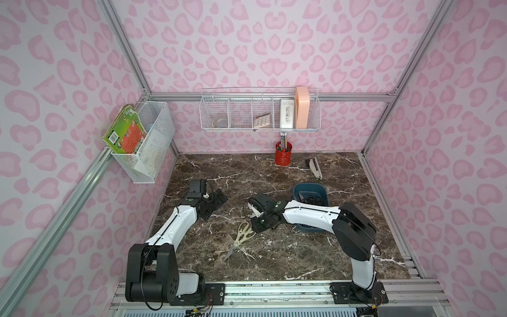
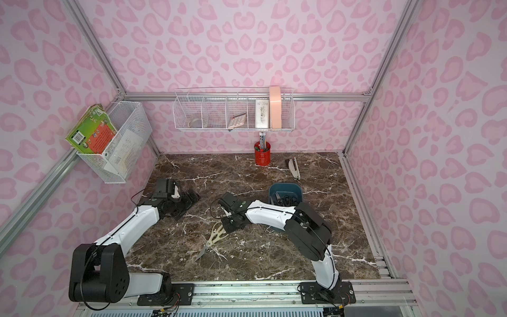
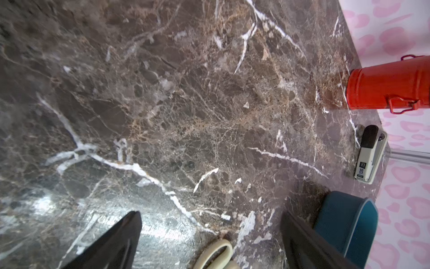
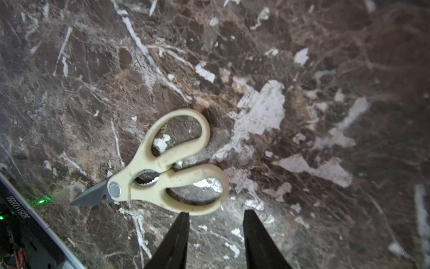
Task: Put the scissors into the storage box
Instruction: Pick up the scissors from the center of the board.
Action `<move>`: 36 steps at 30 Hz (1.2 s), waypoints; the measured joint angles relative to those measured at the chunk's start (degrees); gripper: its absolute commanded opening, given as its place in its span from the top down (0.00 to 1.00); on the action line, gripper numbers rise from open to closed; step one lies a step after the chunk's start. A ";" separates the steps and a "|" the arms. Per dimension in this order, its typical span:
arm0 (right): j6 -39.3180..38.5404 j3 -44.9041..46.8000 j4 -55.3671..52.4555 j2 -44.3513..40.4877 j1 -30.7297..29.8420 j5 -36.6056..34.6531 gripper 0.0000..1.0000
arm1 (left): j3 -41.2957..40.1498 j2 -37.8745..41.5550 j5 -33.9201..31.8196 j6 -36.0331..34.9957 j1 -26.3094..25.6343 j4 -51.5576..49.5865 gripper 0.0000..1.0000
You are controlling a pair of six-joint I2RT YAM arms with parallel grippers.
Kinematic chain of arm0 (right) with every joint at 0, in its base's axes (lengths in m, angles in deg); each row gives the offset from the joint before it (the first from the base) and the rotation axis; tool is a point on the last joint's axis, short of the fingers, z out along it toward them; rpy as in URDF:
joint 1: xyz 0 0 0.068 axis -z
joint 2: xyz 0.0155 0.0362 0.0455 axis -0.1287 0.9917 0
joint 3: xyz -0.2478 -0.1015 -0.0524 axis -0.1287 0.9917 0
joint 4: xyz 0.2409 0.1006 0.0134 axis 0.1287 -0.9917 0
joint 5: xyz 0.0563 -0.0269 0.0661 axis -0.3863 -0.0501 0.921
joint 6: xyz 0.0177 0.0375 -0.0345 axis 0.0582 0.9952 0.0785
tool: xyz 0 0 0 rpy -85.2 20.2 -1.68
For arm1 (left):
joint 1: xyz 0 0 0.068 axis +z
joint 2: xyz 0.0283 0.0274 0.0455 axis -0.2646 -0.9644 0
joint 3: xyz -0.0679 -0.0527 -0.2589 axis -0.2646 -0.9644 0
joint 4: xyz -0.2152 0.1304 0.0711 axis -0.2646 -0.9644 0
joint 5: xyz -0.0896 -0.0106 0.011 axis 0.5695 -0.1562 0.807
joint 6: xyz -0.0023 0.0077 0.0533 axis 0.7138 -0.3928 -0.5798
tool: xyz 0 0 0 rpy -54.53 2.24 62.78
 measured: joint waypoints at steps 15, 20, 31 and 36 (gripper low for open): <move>0.55 -4.17 -4.94 4.02 -1.75 -2.43 0.62 | -0.74 4.07 1.60 -1.25 0.04 -0.17 0.02; 0.52 -4.26 -5.44 5.25 -2.16 -2.86 0.62 | -0.87 4.17 1.57 -1.25 0.04 -0.15 0.02; 0.92 -8.48 -5.75 8.41 -1.95 -4.90 0.69 | -1.05 4.42 1.57 -1.25 0.07 -0.24 0.02; -0.15 -11.06 -7.02 10.29 -2.03 -6.71 0.71 | -1.07 4.70 1.53 -1.25 0.07 -0.28 0.02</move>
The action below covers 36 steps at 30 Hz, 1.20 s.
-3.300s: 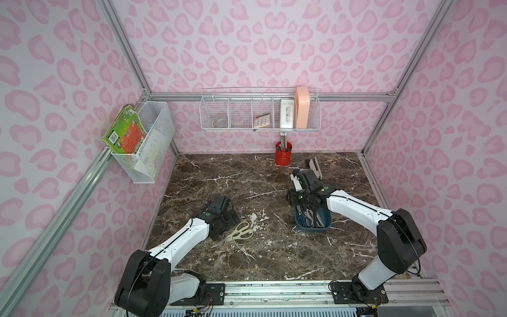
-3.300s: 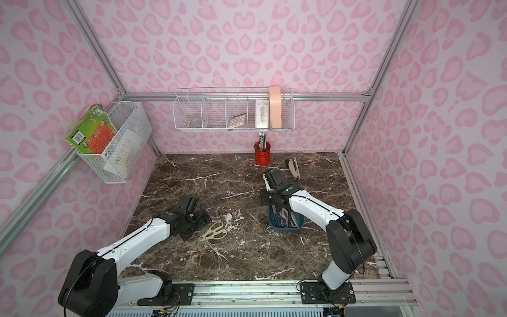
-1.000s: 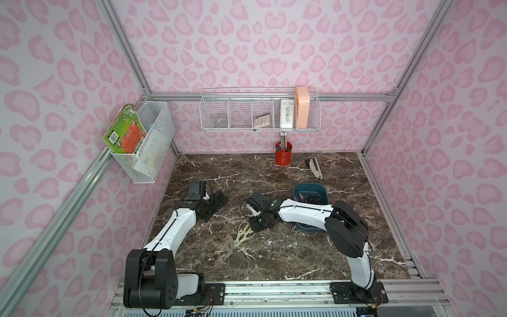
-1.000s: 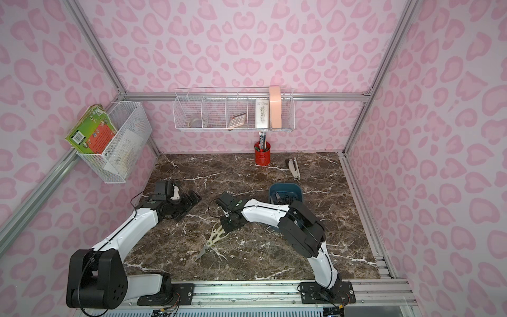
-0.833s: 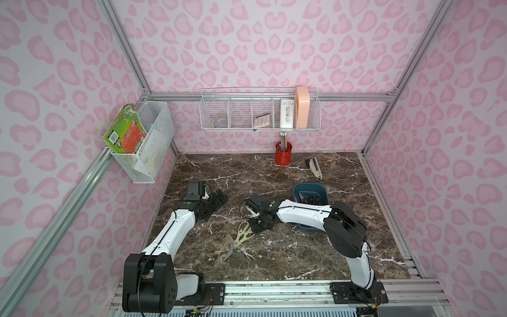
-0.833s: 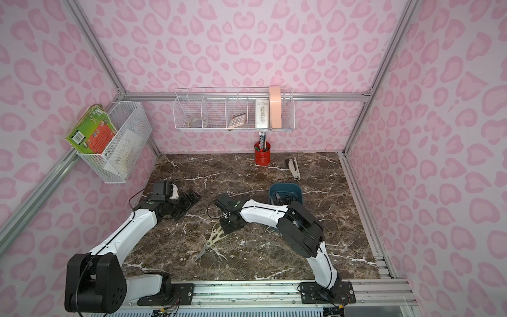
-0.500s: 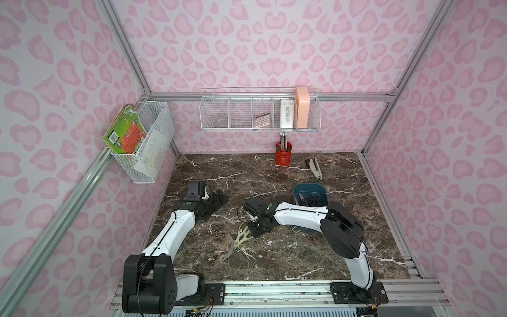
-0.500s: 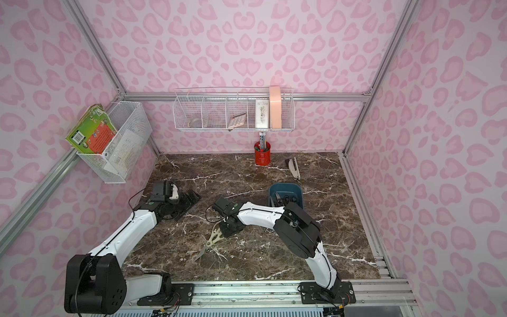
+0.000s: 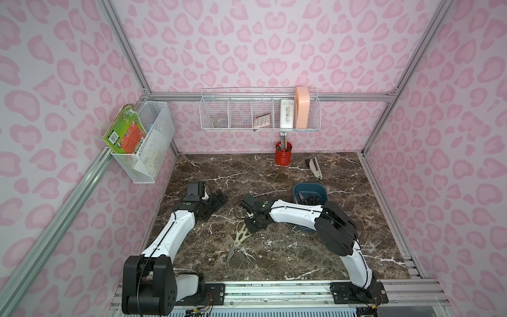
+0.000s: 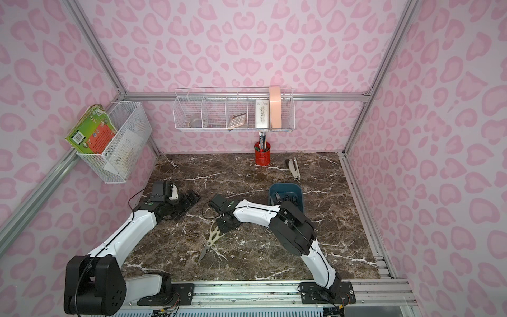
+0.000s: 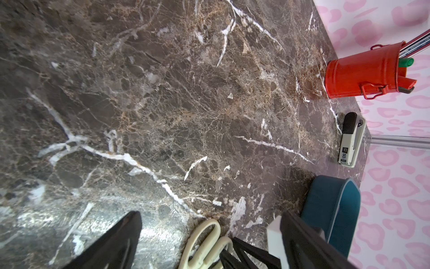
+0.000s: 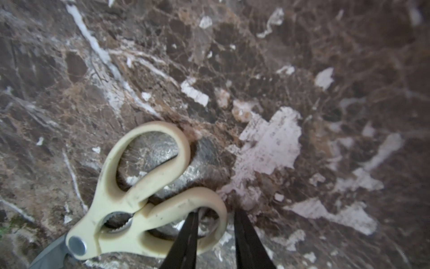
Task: Put the scissors into the storage box
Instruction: Pick up the scissors from the center of the board.
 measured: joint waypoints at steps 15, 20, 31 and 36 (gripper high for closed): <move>-5.84 -12.48 -7.56 8.57 -0.02 -5.84 0.75 | -0.11 1.07 -1.16 0.00 0.00 -0.11 0.02; -5.92 -11.89 -6.86 8.66 0.09 -5.99 0.83 | -0.11 1.92 -2.36 -0.02 0.00 -0.35 0.02; -5.95 -9.68 -3.54 7.78 0.90 -4.39 1.00 | -0.11 2.91 -5.29 -0.07 0.39 -2.01 0.02; -5.95 -8.39 -2.19 6.64 1.46 -2.80 1.00 | -0.22 2.89 -5.49 -0.04 0.63 -1.97 0.02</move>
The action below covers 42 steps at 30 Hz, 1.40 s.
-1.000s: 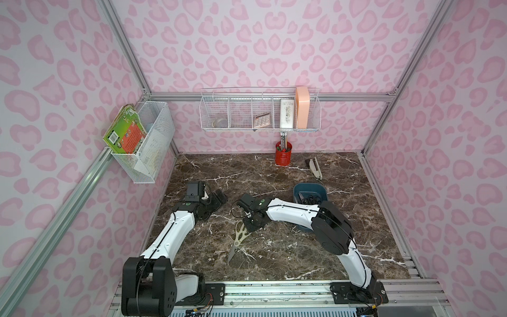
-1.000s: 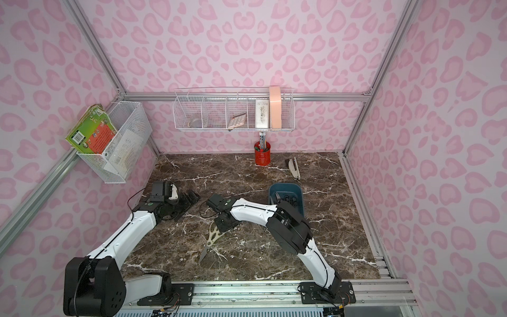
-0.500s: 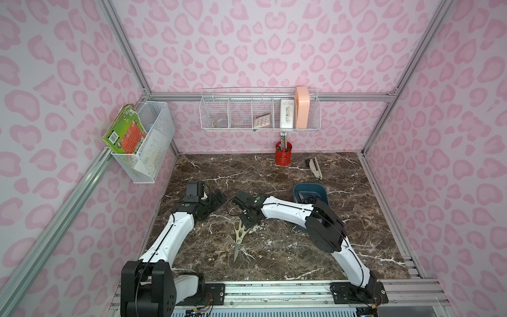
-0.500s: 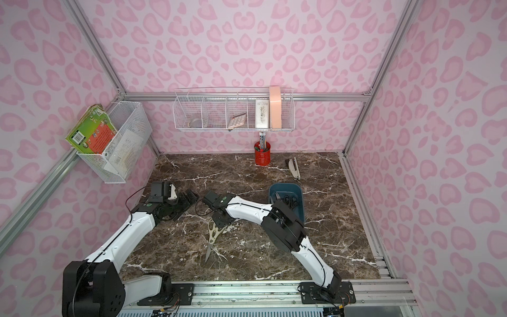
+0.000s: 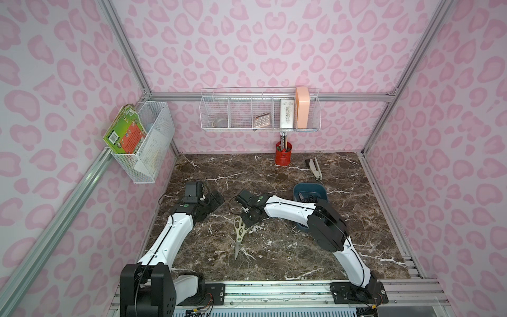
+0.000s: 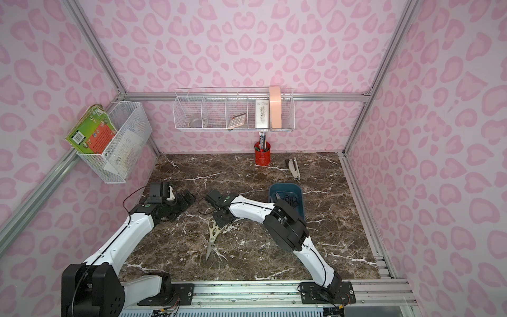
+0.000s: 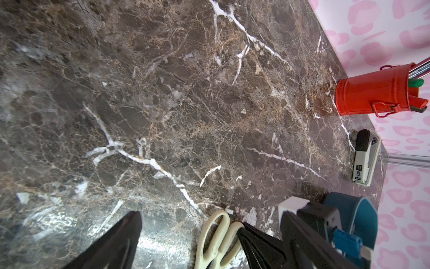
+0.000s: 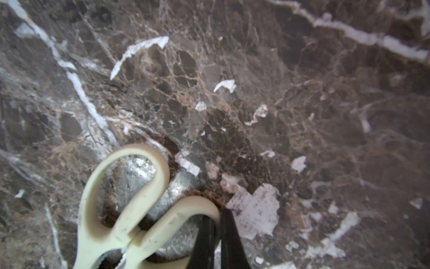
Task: Put the scissors into the storage box
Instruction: Pick up the scissors from the center of the board, then place the scissors in the storage box.
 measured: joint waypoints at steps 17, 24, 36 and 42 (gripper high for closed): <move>-1.60 4.22 -3.48 -16.06 8.50 5.55 1.00 | -0.07 -1.66 0.50 -0.02 0.02 0.00 0.02; -4.20 14.75 -2.54 -26.71 19.54 2.19 1.00 | 0.00 -2.62 2.05 -0.61 0.02 0.42 0.03; -13.38 28.70 0.13 -36.28 38.32 -3.19 1.00 | 2.86 -8.68 6.34 -3.45 -6.49 1.68 0.03; -16.50 32.24 2.05 -36.33 42.05 -4.76 1.00 | 3.52 -9.20 6.36 -4.52 -7.45 1.64 0.03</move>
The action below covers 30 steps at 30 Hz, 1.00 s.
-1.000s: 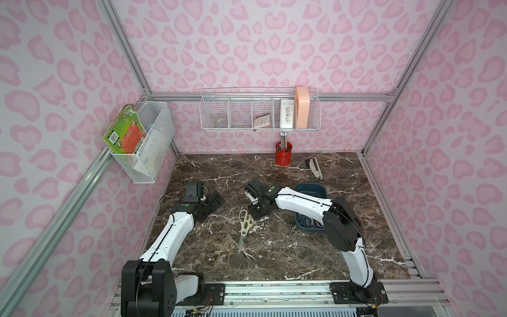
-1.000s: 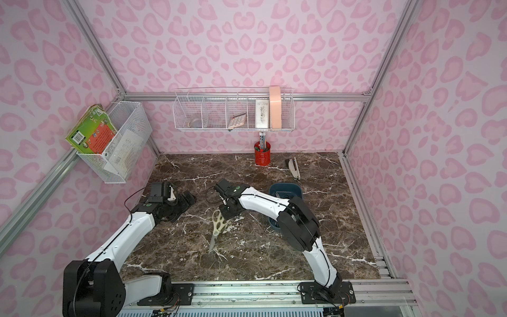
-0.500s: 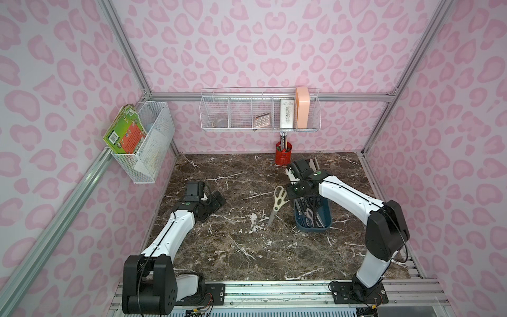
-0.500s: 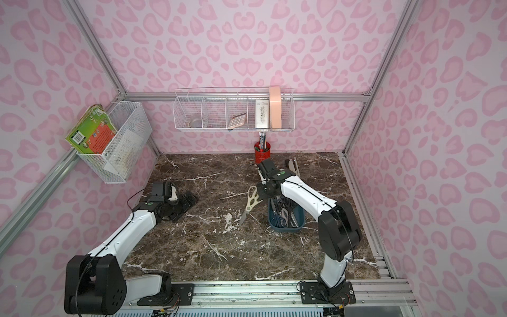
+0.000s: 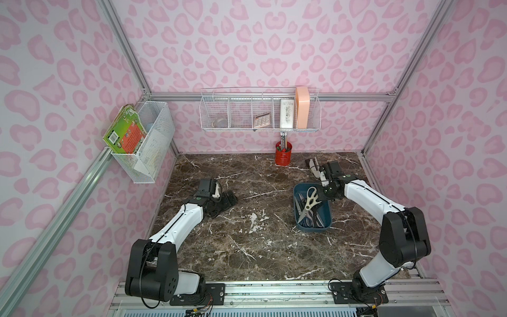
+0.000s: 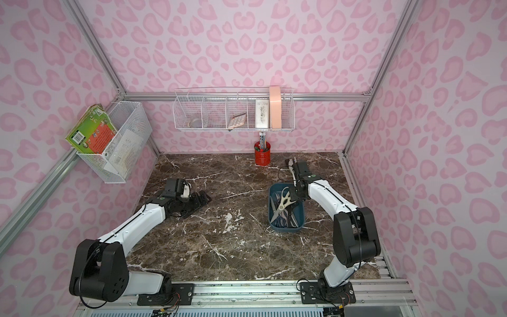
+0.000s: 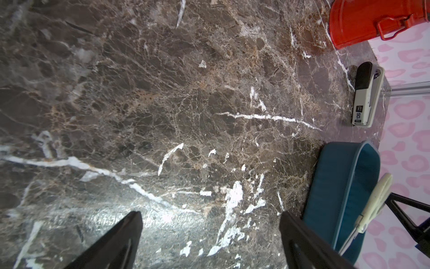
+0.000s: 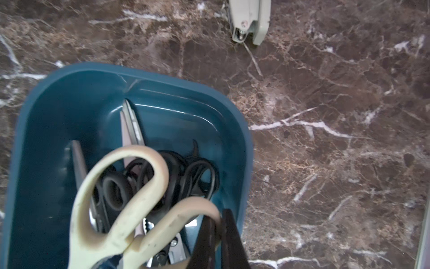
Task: Put the scissors into the storage box
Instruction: Place the scissors in the storage box.
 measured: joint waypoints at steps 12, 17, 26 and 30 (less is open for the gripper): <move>-2.34 2.16 4.07 0.94 2.58 1.68 1.00 | -0.37 -0.81 -0.35 -0.15 -0.63 -0.85 0.03; -2.34 1.77 5.55 4.28 0.37 1.14 0.98 | -0.37 -0.50 -1.22 -0.17 -0.68 -1.33 0.02; -0.59 2.27 6.05 2.45 -0.24 1.40 0.69 | -0.44 2.95 -6.84 -1.27 -0.68 -1.79 0.01; -0.17 1.73 6.12 0.11 0.20 1.88 0.64 | 0.02 4.57 -10.19 -2.99 -0.66 -2.58 0.01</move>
